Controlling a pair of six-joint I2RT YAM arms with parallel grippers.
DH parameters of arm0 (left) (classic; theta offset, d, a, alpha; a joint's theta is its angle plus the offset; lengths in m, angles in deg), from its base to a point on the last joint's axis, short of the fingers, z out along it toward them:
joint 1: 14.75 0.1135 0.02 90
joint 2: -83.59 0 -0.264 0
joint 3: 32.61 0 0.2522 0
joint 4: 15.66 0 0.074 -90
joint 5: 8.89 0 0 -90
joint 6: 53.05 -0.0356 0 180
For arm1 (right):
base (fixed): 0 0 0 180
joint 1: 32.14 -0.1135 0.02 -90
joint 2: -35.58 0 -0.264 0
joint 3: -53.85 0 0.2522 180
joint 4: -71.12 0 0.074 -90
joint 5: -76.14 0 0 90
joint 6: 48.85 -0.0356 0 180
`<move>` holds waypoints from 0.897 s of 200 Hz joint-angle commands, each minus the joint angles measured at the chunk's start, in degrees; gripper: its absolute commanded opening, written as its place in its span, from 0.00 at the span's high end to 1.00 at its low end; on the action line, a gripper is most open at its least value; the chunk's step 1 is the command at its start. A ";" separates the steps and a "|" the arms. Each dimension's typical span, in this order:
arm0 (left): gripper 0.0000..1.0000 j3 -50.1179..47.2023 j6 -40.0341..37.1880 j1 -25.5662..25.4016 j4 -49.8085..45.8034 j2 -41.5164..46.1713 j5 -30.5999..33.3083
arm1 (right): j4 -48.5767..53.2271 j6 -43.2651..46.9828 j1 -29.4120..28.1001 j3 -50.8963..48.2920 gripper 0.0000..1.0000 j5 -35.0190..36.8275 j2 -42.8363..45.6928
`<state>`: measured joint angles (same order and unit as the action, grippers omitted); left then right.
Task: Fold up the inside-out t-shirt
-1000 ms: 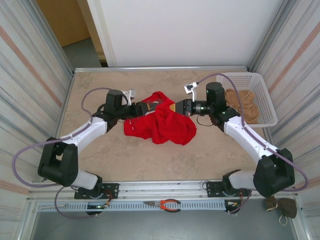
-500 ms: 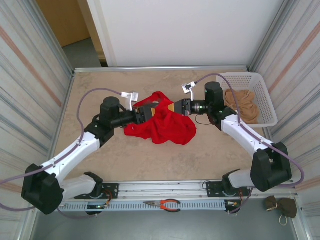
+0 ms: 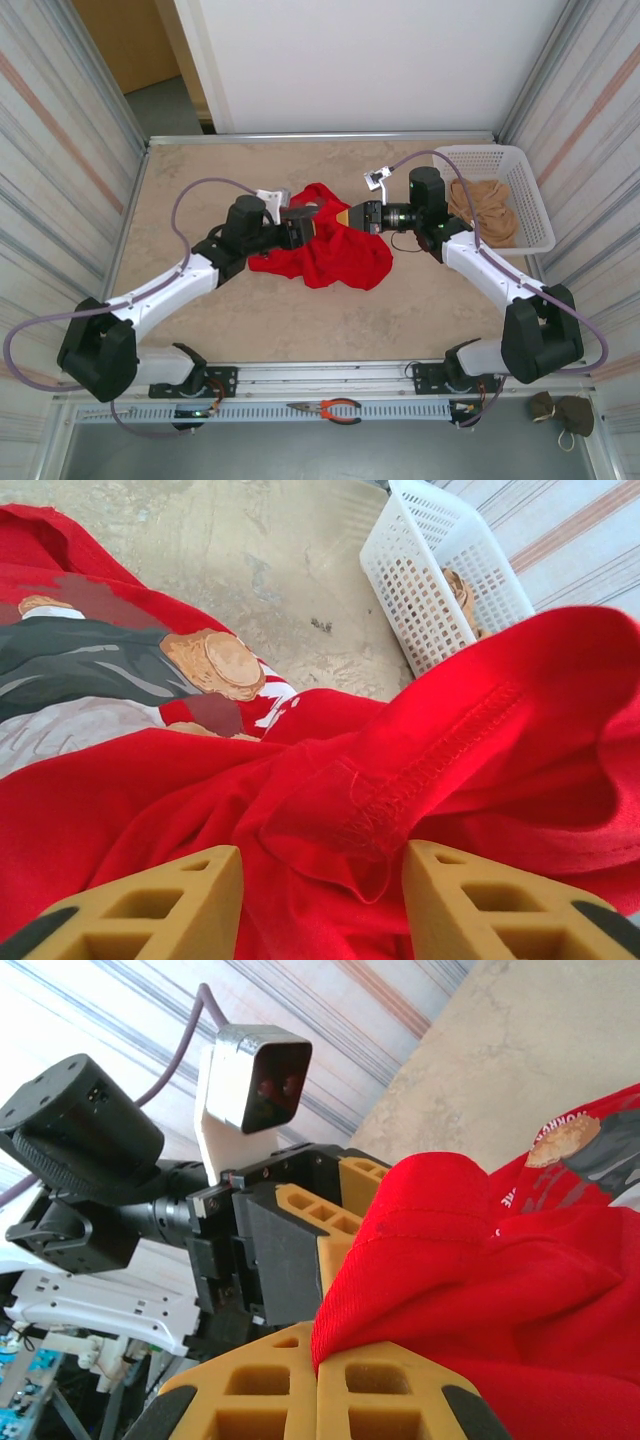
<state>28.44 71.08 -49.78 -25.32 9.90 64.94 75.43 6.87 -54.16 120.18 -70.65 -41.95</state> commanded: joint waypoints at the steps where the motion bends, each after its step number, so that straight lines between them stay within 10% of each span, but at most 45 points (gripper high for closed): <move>1: 0.55 -1.12 0.16 -2.38 1.36 1.62 3.66 | -1.18 -0.87 0.34 -0.21 1.00 0.26 1.38; 179: 0.54 -1.78 14.95 -7.07 11.99 -6.39 10.30 | -1.96 -1.66 0.22 -0.45 1.00 0.10 1.60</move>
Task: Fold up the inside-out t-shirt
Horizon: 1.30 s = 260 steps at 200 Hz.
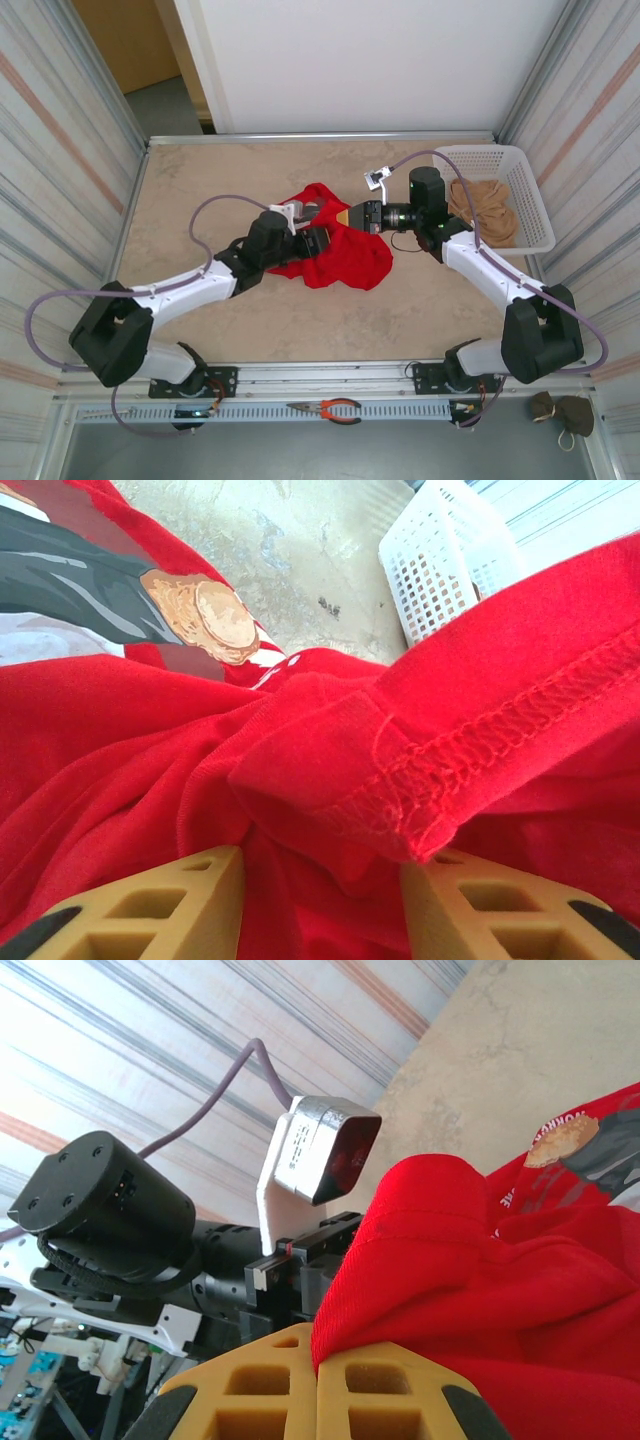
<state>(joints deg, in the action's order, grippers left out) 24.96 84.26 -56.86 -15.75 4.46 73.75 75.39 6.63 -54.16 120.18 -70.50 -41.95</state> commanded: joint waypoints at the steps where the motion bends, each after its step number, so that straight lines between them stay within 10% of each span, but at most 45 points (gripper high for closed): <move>1: 0.54 1.75 1.80 0.01 2.41 -0.99 1.52 | -1.88 -1.42 0.22 -0.46 1.00 -0.10 1.64; 57: 0.55 6.52 2.07 0.62 -0.56 -6.16 3.53 | -1.91 -1.51 -0.36 -1.47 1.00 0.08 2.52; 98: 1.00 8.44 0.90 2.55 -2.99 -6.61 2.23 | -1.32 -0.67 0.65 -3.81 1.00 1.06 3.16; 175: 1.00 -2.04 -4.17 7.02 -7.03 10.49 -10.78 | 0.29 -2.50 7.62 -9.86 1.00 12.88 -3.49; 204: 1.00 -6.53 -3.90 6.68 -5.32 11.94 -12.86 | 4.74 -2.45 6.11 -9.63 0.51 17.09 -3.92; 260: 1.00 -10.19 -5.09 4.84 -3.73 9.19 -11.64 | 21.70 -0.34 -9.90 -8.07 0.50 41.00 4.98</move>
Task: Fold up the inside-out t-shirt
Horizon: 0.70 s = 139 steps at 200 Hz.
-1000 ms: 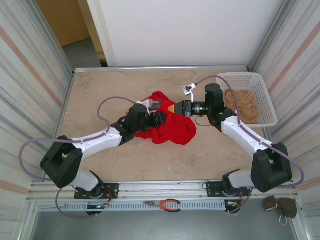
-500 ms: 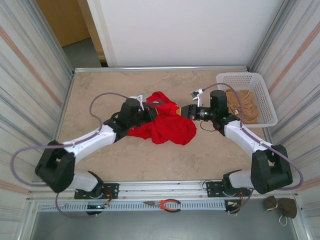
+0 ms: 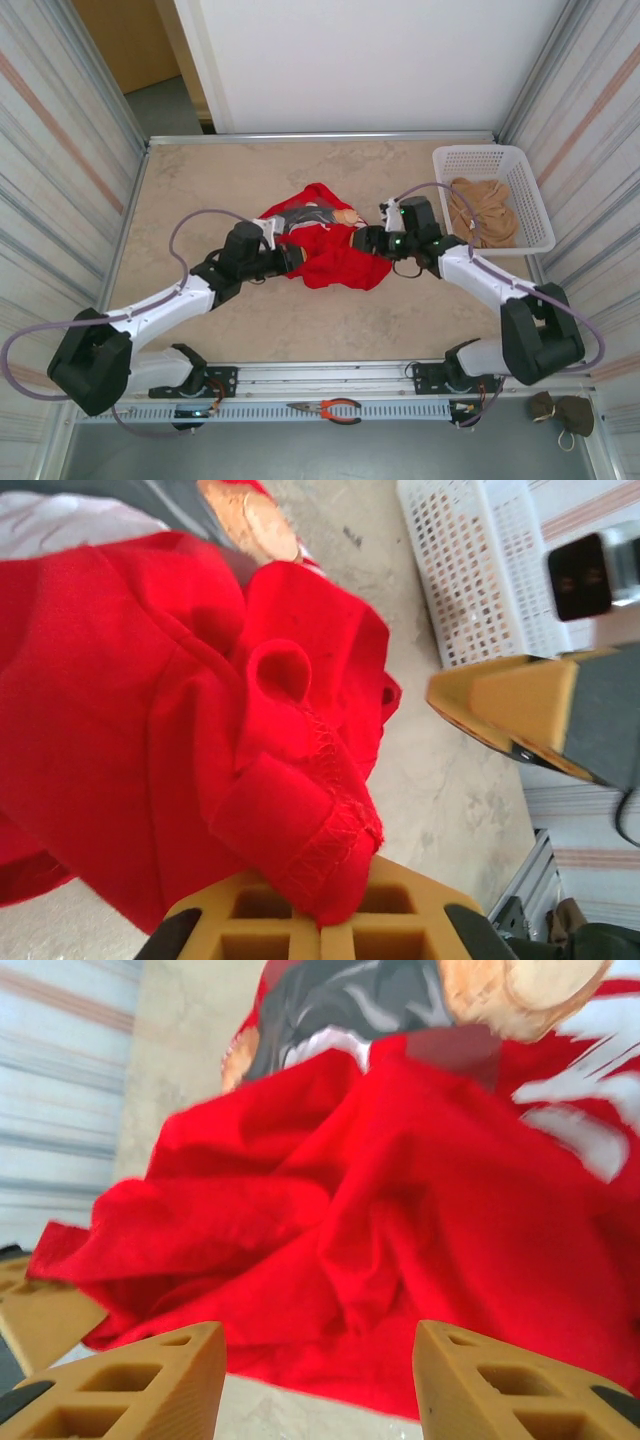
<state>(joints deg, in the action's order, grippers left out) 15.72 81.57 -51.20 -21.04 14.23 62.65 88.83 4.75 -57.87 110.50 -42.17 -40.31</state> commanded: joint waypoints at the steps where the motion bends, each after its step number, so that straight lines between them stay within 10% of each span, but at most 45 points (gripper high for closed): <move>1: 1.00 -1.01 -2.46 -0.87 1.55 -0.68 -0.49 | 8.31 1.52 -6.44 1.64 0.50 12.98 3.32; 139: 1.00 -5.44 -3.93 -1.70 1.67 -0.79 2.06 | 10.27 8.04 -19.38 21.60 0.42 21.15 -18.64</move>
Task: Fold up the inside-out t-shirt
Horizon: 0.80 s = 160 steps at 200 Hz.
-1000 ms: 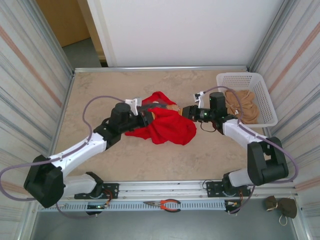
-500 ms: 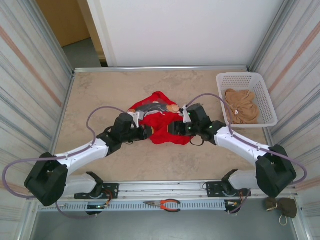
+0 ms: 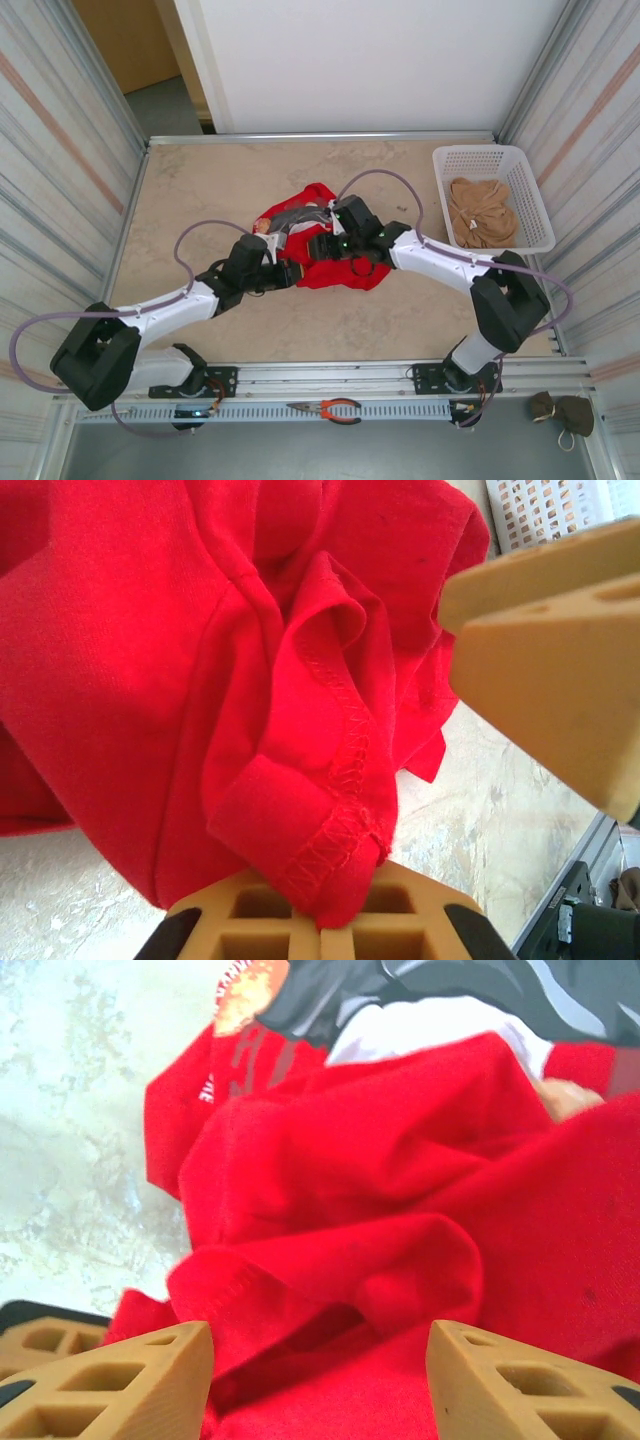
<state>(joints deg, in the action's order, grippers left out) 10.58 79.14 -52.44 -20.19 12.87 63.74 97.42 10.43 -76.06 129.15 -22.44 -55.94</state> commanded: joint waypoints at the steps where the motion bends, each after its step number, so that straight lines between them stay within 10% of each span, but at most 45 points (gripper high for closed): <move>1: 1.00 -0.28 -1.50 -0.45 0.80 0.53 0.95 | 1.74 2.43 -1.23 3.01 0.42 1.48 -3.16; 63: 1.00 0.53 -1.81 -0.45 0.08 0.78 0.88 | 4.19 2.02 -1.47 7.98 0.51 10.89 -11.84; 102: 1.00 0.63 -1.85 -0.49 -0.36 0.76 1.10 | 5.40 1.95 0.52 8.25 1.00 11.45 -9.66; 160: 1.00 3.27 -1.94 -0.39 -3.29 0.54 5.75 | 11.69 5.32 4.20 8.33 1.00 -2.90 8.51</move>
<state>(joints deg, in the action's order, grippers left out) 11.17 78.66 -52.51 -21.37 12.87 65.99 105.38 13.43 -73.70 135.90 -18.17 -56.33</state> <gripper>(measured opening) 0.058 0.045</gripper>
